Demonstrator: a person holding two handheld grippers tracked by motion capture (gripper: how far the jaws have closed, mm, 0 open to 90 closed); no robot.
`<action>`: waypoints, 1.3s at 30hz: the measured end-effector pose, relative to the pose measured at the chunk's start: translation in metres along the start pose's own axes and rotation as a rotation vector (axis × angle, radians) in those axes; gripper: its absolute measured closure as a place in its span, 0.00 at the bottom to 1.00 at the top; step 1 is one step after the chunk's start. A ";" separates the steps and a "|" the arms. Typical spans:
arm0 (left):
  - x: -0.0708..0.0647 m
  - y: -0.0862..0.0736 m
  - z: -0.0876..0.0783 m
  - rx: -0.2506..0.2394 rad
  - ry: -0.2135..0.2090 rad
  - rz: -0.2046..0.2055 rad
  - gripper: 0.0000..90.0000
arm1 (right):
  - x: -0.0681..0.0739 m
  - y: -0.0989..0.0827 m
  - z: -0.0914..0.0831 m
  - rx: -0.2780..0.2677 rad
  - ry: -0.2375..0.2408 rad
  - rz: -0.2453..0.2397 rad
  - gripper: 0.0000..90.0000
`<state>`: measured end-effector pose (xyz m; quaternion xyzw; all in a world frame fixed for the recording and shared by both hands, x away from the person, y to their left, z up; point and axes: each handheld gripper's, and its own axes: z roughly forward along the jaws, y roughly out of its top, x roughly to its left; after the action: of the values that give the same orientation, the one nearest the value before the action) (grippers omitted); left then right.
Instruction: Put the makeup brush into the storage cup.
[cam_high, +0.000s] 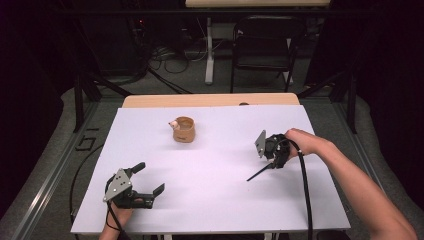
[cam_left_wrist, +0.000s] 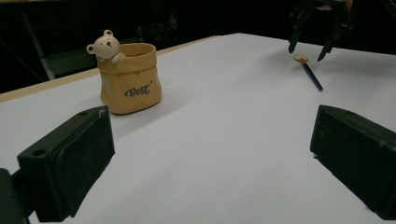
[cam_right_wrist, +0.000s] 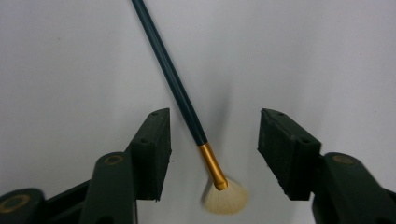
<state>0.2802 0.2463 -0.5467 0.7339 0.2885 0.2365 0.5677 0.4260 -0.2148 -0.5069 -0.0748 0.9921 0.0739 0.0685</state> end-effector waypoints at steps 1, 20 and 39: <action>0.000 0.000 0.000 0.002 0.000 0.000 0.00 | 0.001 0.000 0.003 -0.009 -0.011 -0.005 0.53; 0.000 0.000 0.000 0.006 0.002 -0.002 0.00 | 0.004 0.013 0.015 0.123 0.037 -0.126 0.80; 0.000 0.000 0.000 0.007 0.004 -0.003 0.00 | 0.004 0.016 0.020 0.188 0.075 -0.175 0.92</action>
<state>0.2806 0.2463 -0.5469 0.7348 0.2916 0.2359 0.5652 0.4222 -0.1966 -0.5249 -0.1568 0.9862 -0.0287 0.0442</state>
